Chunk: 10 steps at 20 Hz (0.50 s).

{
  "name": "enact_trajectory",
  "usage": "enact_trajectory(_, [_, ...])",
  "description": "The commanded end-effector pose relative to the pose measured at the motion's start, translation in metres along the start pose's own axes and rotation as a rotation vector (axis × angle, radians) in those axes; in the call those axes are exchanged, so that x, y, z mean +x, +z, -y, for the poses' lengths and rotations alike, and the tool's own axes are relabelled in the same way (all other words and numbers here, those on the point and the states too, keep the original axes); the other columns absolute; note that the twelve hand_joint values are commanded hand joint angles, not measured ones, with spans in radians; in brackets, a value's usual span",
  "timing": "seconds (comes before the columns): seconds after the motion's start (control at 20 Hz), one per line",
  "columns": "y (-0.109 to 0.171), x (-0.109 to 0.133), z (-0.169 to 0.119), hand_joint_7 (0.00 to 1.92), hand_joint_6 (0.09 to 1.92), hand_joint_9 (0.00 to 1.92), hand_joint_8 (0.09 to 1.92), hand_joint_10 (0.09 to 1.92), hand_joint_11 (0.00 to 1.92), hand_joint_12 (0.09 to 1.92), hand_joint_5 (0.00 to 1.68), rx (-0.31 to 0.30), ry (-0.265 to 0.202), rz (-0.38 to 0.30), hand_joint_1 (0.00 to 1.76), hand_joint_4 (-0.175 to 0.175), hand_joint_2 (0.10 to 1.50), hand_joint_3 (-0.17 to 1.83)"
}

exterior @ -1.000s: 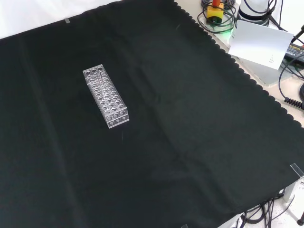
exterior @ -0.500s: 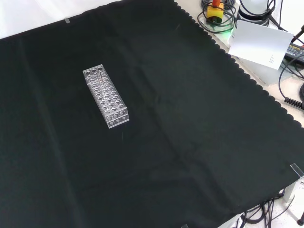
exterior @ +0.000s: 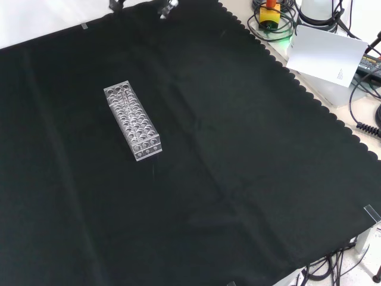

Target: Pick up the test tube.

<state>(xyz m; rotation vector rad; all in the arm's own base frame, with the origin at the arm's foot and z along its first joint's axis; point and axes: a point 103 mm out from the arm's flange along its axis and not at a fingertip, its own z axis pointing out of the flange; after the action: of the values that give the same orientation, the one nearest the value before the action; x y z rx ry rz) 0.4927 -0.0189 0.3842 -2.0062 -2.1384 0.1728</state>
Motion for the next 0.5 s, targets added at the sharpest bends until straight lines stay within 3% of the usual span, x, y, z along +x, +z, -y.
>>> enact_trajectory(0.05, [0.031,-0.005,-0.055,0.33,0.09,0.28,0.87,0.93,0.16,1.57,0.32,0.086,-0.036,-0.011,0.85,-0.087,0.71,0.63])
enact_trajectory(0.5, [0.065,-0.009,-0.104,0.4,0.09,0.35,0.87,0.91,0.22,1.54,0.35,0.158,-0.015,0.004,0.87,-0.095,0.71,0.64])
